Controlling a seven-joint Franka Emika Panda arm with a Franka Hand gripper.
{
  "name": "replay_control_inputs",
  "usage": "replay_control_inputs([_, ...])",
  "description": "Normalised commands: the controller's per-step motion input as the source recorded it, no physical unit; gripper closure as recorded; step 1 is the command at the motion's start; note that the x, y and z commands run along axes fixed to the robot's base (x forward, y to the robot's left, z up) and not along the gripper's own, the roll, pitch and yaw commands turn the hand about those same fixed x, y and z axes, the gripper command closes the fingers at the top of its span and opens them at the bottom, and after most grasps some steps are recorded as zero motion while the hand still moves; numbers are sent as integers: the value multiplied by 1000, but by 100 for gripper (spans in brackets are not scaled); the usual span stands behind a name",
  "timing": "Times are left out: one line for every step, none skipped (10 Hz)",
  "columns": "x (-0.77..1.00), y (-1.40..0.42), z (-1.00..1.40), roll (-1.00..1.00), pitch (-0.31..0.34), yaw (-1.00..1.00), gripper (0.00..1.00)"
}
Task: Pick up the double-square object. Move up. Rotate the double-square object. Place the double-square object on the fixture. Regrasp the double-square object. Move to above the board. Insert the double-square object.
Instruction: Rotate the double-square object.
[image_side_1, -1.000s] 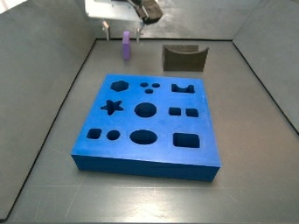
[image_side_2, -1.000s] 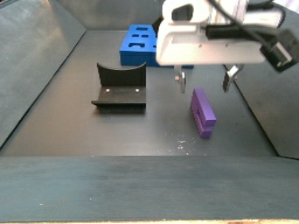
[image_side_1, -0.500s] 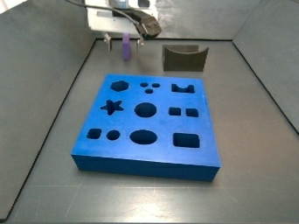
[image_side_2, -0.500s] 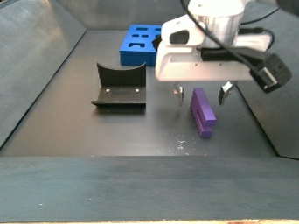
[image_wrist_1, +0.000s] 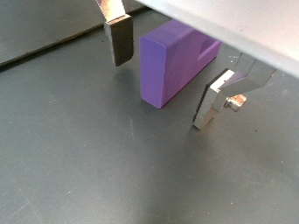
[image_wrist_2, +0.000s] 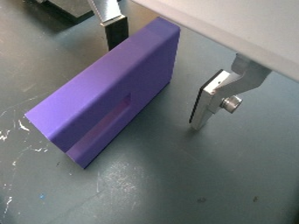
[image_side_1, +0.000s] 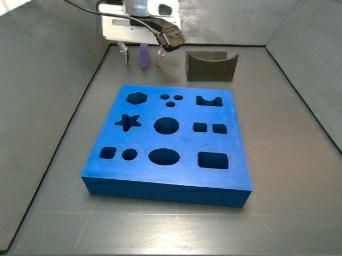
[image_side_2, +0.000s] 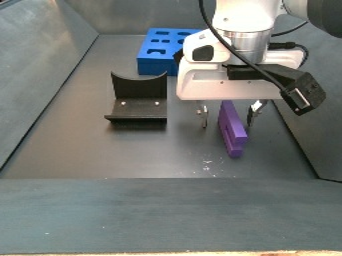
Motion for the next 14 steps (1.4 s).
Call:
replay_control_inputs([22,2,-173,-62,-17,23,0])
replay_control_inputs([22,2,-173,-62,-17,23,0])
replay_control_inputs([22,2,-173,-62,-17,23,0])
replay_control_inputs([22,2,-173,-62,-17,23,0])
replay_control_inputs([22,2,-173,-62,-17,23,0])
replay_control_inputs([22,2,-173,-62,-17,23,0])
replay_control_inputs([22,2,-173,-62,-17,23,0])
replay_control_inputs([22,2,-173,-62,-17,23,0])
replay_control_inputs([22,2,-173,-62,-17,23,0])
replay_control_inputs([22,2,-173,-62,-17,23,0])
replay_control_inputs([22,2,-173,-62,-17,23,0])
replay_control_inputs([22,2,-173,-62,-17,23,0])
replay_control_inputs([22,2,-173,-62,-17,23,0])
replay_control_inputs([22,2,-173,-62,-17,23,0])
